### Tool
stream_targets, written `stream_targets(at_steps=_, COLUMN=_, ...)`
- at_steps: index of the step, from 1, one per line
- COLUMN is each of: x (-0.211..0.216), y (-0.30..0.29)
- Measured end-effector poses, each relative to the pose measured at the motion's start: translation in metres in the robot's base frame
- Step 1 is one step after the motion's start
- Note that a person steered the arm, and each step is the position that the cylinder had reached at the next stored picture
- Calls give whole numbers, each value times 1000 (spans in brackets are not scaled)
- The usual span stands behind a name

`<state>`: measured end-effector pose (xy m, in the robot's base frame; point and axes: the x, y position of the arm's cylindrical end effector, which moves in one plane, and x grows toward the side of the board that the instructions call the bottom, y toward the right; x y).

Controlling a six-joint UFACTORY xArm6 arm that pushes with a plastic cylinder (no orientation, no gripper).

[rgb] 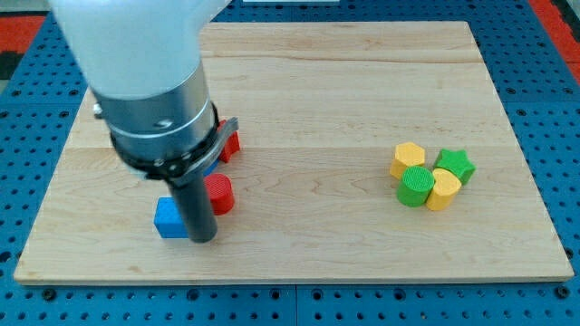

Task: Push the blue cube towards the group of blocks

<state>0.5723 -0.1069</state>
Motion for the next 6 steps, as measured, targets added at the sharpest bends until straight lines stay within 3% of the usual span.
stream_targets(at_steps=4, x=-17, y=-125)
stream_targets(at_steps=6, x=-42, y=-24)
